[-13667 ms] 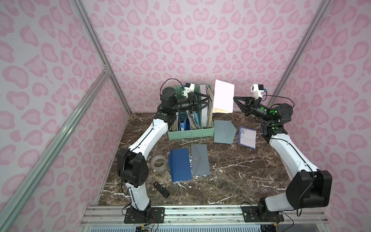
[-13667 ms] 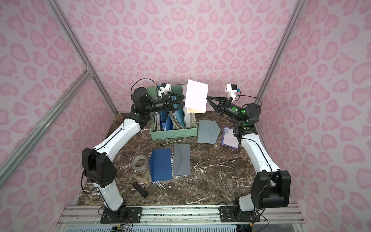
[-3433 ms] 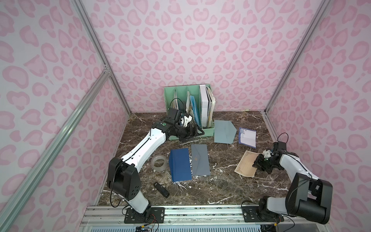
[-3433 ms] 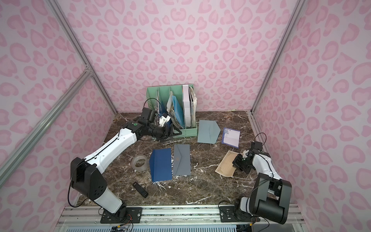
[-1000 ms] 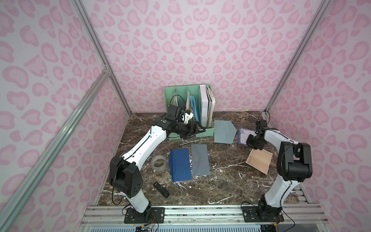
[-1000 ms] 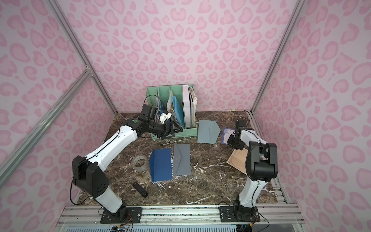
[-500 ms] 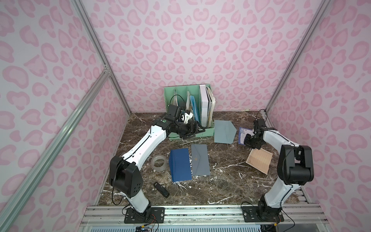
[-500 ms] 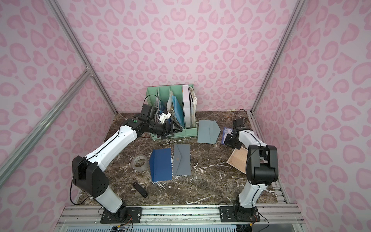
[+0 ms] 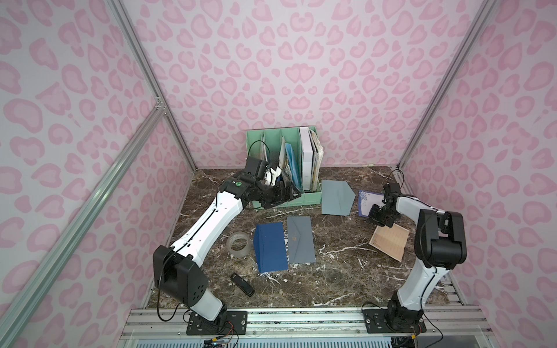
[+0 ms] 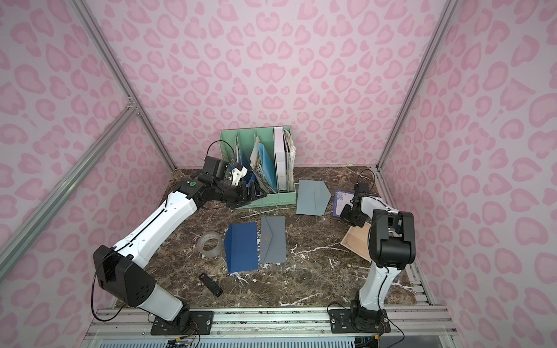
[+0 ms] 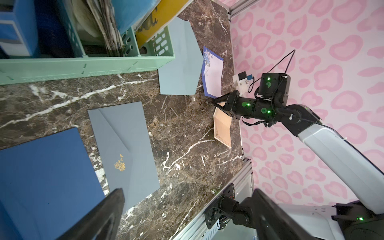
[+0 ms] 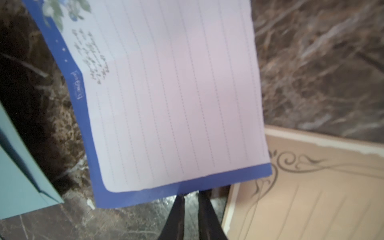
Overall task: Take the letter paper out of the envelope
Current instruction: Adjust the letter paper at the center of the board, then pick up the envelope from the center of the board.
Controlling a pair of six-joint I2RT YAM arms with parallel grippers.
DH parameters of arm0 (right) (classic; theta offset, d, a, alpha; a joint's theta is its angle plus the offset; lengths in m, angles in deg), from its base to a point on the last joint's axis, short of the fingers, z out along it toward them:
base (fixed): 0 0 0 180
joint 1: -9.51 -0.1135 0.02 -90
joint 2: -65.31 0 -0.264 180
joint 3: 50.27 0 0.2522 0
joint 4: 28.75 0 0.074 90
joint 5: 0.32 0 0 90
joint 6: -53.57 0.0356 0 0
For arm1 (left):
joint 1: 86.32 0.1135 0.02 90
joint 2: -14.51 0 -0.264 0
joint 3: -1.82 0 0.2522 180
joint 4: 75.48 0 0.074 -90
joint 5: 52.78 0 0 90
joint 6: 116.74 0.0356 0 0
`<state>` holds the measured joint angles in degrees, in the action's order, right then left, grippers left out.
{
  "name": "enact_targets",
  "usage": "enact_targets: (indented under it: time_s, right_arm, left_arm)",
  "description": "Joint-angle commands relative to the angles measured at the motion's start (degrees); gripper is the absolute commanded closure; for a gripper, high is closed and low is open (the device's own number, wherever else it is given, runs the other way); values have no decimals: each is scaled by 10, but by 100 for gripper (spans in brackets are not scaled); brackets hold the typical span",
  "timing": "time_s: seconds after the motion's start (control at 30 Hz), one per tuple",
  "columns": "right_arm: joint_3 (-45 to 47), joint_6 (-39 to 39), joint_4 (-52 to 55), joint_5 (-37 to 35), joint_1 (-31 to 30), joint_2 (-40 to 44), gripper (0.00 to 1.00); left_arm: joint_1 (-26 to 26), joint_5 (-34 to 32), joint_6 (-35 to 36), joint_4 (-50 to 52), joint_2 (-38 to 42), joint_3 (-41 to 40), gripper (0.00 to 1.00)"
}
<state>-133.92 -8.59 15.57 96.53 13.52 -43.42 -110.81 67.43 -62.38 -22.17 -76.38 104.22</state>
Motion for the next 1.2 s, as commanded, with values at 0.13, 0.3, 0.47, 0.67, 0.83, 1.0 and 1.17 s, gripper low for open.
enact_targets:
  time_s: [0.13,0.3,0.47,0.67,0.83,1.0,1.17]
  right_arm:
    - [-74,-23,7,14,-6,-54,84]
    - [-77,-24,9,19,-12,-59,84]
    - [-67,-30,12,18,-26,-17,80]
    - [3,-45,-14,32,-91,114,66]
    - [70,-49,-90,206,-175,152,65]
    - [78,-36,-144,294,-282,121,63]
    - [57,-18,-177,353,-335,64,60]
  left_arm:
    - [1,-6,0,0,0,-3,6]
    - [1,-6,-4,-4,-3,-2,6]
    - [1,-9,-4,0,-4,-2,6]
    - [7,-58,15,52,3,-5,6]
    - [20,-91,35,106,9,-36,9]
    - [19,-106,31,133,3,-82,14]
    - [19,-117,19,124,26,-111,16]
